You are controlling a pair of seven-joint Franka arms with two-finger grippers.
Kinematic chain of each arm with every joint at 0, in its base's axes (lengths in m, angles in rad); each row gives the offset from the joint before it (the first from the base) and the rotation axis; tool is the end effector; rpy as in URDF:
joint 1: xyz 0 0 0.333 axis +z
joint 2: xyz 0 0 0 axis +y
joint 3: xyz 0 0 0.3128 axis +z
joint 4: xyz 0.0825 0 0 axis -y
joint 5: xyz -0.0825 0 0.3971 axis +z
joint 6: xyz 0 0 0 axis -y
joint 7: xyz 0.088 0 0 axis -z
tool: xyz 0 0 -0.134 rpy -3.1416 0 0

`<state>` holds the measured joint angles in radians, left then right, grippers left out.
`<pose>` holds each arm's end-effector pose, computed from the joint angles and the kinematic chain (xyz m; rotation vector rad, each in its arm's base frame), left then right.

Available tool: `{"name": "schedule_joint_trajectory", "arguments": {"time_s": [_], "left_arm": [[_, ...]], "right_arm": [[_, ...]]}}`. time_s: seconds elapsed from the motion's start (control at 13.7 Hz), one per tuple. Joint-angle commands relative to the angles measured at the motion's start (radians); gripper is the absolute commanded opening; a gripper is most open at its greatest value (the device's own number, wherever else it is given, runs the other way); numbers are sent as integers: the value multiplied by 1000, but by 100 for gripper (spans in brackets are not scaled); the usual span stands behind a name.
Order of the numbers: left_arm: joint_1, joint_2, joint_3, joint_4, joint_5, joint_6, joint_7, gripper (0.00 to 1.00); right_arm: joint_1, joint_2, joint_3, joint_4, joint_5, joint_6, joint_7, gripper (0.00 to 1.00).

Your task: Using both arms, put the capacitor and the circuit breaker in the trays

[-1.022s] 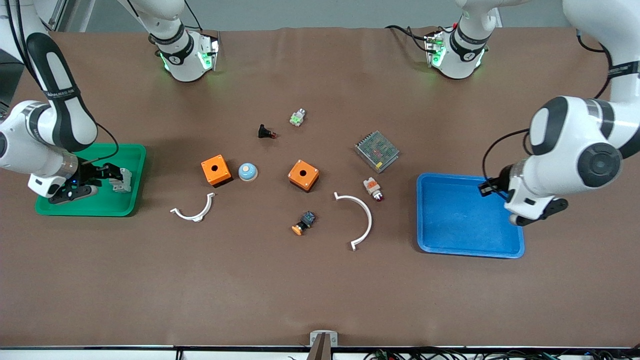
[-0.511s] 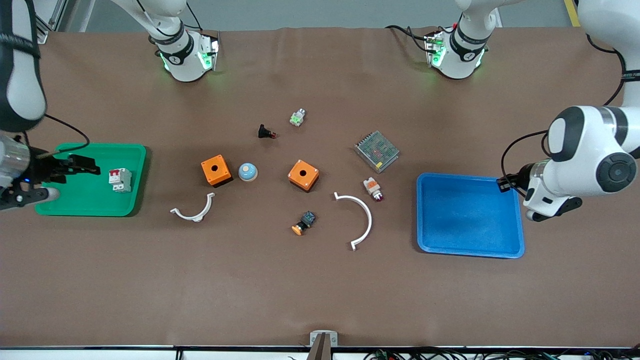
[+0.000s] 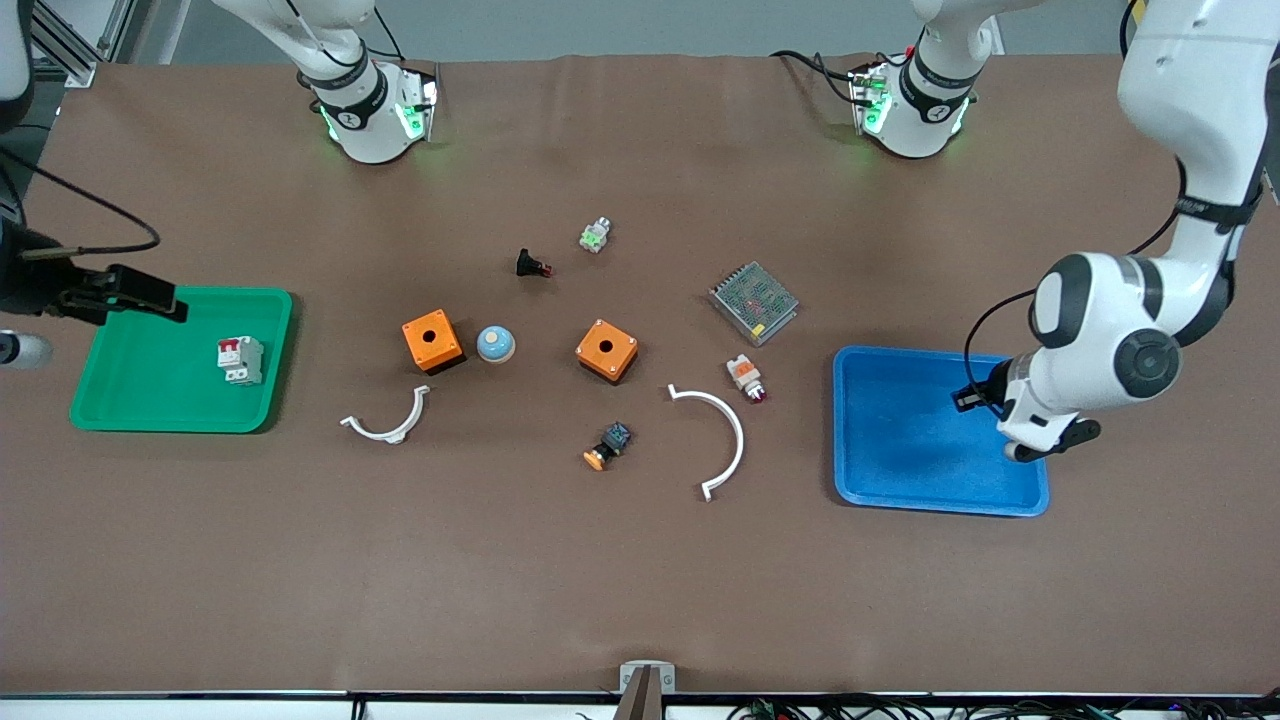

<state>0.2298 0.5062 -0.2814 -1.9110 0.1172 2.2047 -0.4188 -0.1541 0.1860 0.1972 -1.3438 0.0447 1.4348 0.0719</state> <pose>0.6090 -0.0243 0.1853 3.0844 0.4808 -0.3058 0.6059 0.0215 0.5845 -3.0623 0.0405 0.1468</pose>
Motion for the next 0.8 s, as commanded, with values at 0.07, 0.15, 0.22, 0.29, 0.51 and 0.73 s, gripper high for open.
{"name": "schedule_joint_trajectory", "arguments": {"time_s": [0.07, 0.15, 0.22, 0.29, 0.51, 0.73], "left_arm": [[-10, 50, -4, 33, 45, 7, -17, 8], [-10, 63, -4, 50, 47, 7, -14, 13], [-10, 72, -4, 64, 48, 7, -5, 29], [-12, 75, -4, 75, 50, 7, -5, 59], [-10, 58, -5, 122, 52, -8, 14, 100], [-9, -7, -16, 208, 52, -100, 35, 100]], "right_arm": [[59, -8, -13, 190, -17, -180, 63, 100], [64, -11, -13, 219, -25, -206, 81, 100], [62, -22, -12, 219, -17, -212, 91, 100], [62, -58, -16, 195, -26, -205, 91, 100], [54, -98, -21, 30, -31, -47, 109, 100], [38, -137, -21, -73, -23, 48, 138, 100]]}}
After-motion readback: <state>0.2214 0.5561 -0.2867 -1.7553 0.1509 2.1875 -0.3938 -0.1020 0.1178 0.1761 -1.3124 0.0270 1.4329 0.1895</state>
